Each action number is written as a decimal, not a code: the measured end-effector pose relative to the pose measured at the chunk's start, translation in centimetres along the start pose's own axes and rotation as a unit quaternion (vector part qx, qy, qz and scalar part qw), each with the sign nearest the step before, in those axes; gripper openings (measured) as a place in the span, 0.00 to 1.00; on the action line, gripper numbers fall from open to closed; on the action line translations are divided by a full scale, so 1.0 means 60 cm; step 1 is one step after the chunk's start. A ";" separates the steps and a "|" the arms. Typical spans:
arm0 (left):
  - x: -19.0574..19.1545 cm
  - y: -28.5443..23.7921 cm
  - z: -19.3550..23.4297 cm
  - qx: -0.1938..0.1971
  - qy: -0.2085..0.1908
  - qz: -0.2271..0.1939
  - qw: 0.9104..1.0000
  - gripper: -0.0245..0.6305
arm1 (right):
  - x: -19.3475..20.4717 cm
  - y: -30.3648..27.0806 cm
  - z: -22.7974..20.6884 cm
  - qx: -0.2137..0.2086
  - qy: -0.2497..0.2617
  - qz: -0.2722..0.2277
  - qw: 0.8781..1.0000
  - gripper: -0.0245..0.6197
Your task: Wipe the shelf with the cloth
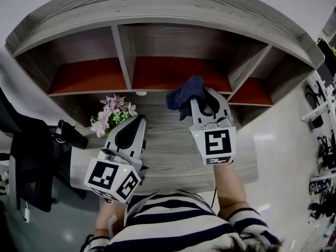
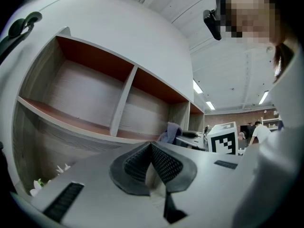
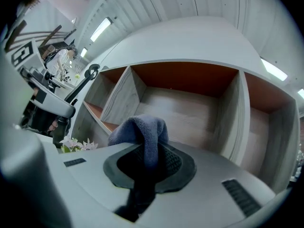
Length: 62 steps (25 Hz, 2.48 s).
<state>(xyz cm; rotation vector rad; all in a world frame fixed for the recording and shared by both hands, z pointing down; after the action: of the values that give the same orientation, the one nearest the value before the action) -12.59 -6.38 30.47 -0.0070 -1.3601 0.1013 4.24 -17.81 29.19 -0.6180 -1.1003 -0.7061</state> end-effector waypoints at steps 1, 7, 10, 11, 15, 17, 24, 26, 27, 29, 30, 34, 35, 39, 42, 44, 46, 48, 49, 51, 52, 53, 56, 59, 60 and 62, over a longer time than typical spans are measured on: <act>0.001 -0.003 -0.003 0.004 0.000 0.001 1.000 0.06 | 0.003 0.005 -0.005 0.006 -0.001 0.003 1.000 0.13; 0.006 -0.017 -0.016 0.021 0.000 0.008 1.000 0.06 | 0.019 0.037 -0.036 0.042 -0.003 0.019 0.999 0.13; 0.008 -0.022 -0.022 0.028 0.001 0.010 1.000 0.06 | 0.027 0.053 -0.051 0.061 -0.004 0.025 0.998 0.13; 0.009 -0.024 -0.023 0.030 0.001 0.011 0.999 0.06 | 0.029 0.057 -0.056 0.068 -0.003 0.028 0.997 0.13; 0.011 -0.029 -0.030 0.036 0.002 0.014 0.999 0.06 | 0.045 0.079 -0.076 0.095 0.006 0.041 0.995 0.13; 0.012 -0.029 -0.032 0.038 0.002 0.014 0.999 0.06 | 0.049 0.086 -0.083 0.103 0.005 0.045 0.994 0.13; 0.012 -0.029 -0.035 0.037 0.000 0.013 0.999 0.06 | 0.056 0.098 -0.098 0.119 0.007 0.053 0.991 0.13; 0.012 -0.028 -0.033 0.034 0.002 0.012 0.999 0.06 | 0.057 0.098 -0.100 0.121 0.008 0.053 0.991 0.13; 0.011 -0.027 -0.032 0.032 0.002 0.012 0.999 0.06 | 0.057 0.098 -0.100 0.120 0.007 0.053 0.991 0.13; 0.011 -0.024 -0.029 0.028 0.002 0.011 1.000 0.06 | 0.055 0.097 -0.099 0.116 0.003 0.050 0.992 0.13; 0.011 -0.023 -0.029 0.026 0.003 0.010 1.000 0.06 | 0.052 0.097 -0.098 0.114 0.000 0.047 0.992 0.13; 0.009 -0.018 -0.024 0.020 0.002 0.008 1.000 0.06 | 0.029 0.096 -0.090 0.094 -0.013 0.022 0.995 0.13; 0.009 -0.016 -0.022 0.017 0.002 0.007 1.000 0.06 | 0.020 0.095 -0.086 0.086 -0.013 0.013 0.996 0.13; 0.006 -0.008 -0.012 0.002 0.001 0.005 1.000 0.06 | -0.021 0.083 -0.068 0.050 -0.003 -0.028 0.998 0.13; 0.002 -0.001 -0.003 -0.009 0.001 0.001 1.000 0.06 | -0.056 0.072 -0.056 0.021 0.000 -0.065 0.998 0.13; 0.000 0.005 0.004 -0.017 0.001 -0.002 1.000 0.06 | -0.080 0.062 -0.049 0.003 -0.004 -0.089 0.996 0.13; -0.001 0.010 0.010 -0.024 0.001 -0.004 1.000 0.06 | -0.102 0.047 -0.042 -0.017 -0.005 -0.109 0.994 0.13; -0.003 0.016 0.016 -0.031 0.001 -0.007 0.999 0.06 | -0.122 0.029 -0.035 -0.038 -0.006 -0.126 0.991 0.13; -0.003 0.020 0.019 -0.035 0.001 -0.008 0.999 0.06 | -0.131 0.020 -0.031 -0.047 -0.006 -0.133 0.990 0.13; -0.005 0.026 0.026 -0.044 0.002 -0.011 0.999 0.06 | -0.147 0.000 -0.024 -0.063 -0.004 -0.143 0.988 0.13; -0.006 0.029 0.029 -0.048 0.003 -0.012 0.999 0.06 | -0.154 -0.010 -0.020 -0.070 -0.002 -0.145 0.987 0.13; -0.006 0.033 0.033 -0.052 0.003 -0.013 0.999 0.06 | -0.160 -0.020 -0.015 -0.076 0.001 -0.147 0.986 0.13; -0.006 0.042 0.043 -0.064 0.005 -0.014 0.998 0.06 | -0.172 -0.048 -0.001 -0.091 0.014 -0.146 0.985 0.13; -0.005 0.050 0.052 -0.074 0.006 -0.015 0.997 0.06 | -0.179 -0.075 0.012 -0.098 0.034 -0.141 0.985 0.13; -0.005 0.053 0.054 -0.077 0.007 -0.015 0.997 0.06 | -0.180 -0.083 0.016 -0.099 0.042 -0.139 0.985 0.13; -0.003 0.057 0.058 -0.083 0.008 -0.014 0.996 0.06 | -0.181 -0.098 0.024 -0.100 0.053 -0.131 0.985 0.13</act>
<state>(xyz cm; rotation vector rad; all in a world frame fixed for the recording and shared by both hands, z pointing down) -16.26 -3.18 30.80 -0.1278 -1.3494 -0.0361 -4.23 -18.28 20.07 -0.6033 -1.0281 -1.0754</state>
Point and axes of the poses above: the fingertips, and each gripper's own axes: y backward along the fingers, z to its left, x out of its underside, the point moved 7 cm from there along y, backward along the fingers, and after that the axes turned 14 degrees about -x, right-handed, at the moved point
